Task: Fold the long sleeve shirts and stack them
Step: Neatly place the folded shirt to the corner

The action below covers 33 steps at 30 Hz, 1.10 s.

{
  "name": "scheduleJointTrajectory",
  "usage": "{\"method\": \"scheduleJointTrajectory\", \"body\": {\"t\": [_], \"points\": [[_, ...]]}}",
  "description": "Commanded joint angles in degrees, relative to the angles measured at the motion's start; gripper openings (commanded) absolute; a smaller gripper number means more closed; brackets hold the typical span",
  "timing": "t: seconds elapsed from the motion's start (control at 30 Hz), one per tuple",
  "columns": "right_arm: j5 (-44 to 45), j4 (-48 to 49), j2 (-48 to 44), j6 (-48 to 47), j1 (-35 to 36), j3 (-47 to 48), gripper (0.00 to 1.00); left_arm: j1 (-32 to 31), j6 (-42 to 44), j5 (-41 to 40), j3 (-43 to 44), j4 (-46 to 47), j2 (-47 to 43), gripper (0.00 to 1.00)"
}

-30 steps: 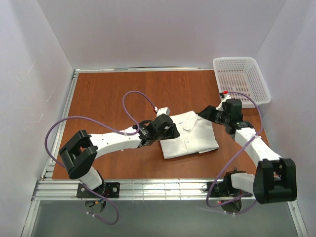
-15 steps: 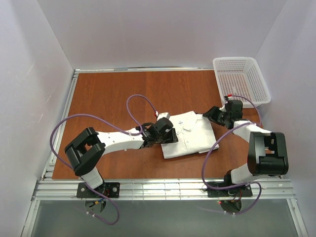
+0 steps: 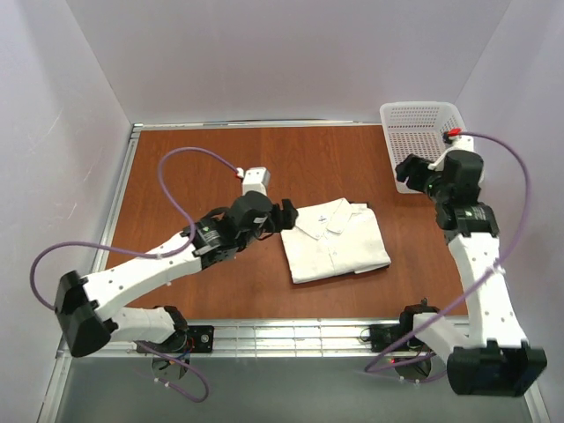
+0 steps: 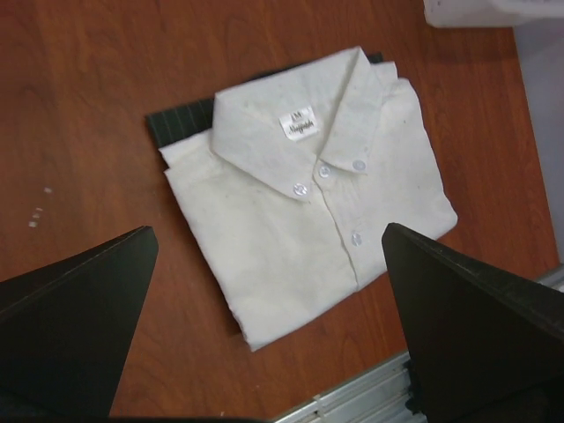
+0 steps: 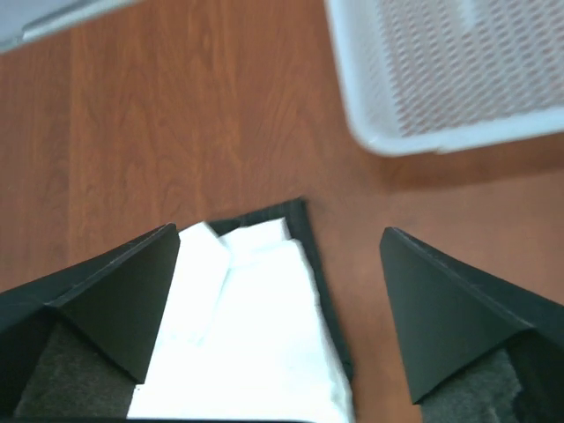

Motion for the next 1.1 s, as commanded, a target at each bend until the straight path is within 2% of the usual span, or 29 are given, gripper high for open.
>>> {"method": "scheduleJointTrajectory", "body": {"t": [0.0,0.07,0.2,0.37,0.57,0.73,0.93,1.07], "points": [[12.7,-13.1,-10.26,-5.4,-0.23,8.54,0.92,0.36,8.31,-12.0,3.02,-10.33,-7.32,0.98],[17.7,-16.8,-14.24,-7.33,-0.23,12.94,0.97,0.44,10.52,-16.31,3.9,-12.62,-9.79,0.98],[21.15,-17.69,-28.0,-9.72,-0.14,12.61,0.99,0.53,12.91,-22.38,5.57,-19.21,-17.61,0.98],[26.6,-17.16,-44.71,-10.86,2.76,0.24,0.99,0.53,13.35,-32.56,2.16,-21.34,-33.13,0.98],[28.71,-14.1,-58.96,-14.55,3.64,-7.87,0.98,0.53,14.75,-38.65,-7.16,-17.48,-50.29,0.98],[25.22,-12.07,-60.57,-15.78,3.64,-9.64,0.99,0.53,13.27,-39.89,-11.12,-15.89,-54.63,0.98],[16.62,-12.42,-56.98,-16.04,3.64,-10.43,0.98,0.44,8.69,-39.45,-10.51,-19.23,-50.86,0.98],[12.29,-12.68,-53.29,-17.63,4.08,-9.2,0.99,0.53,8.16,-35.85,-12.26,-16.69,-48.92,0.98]]}}
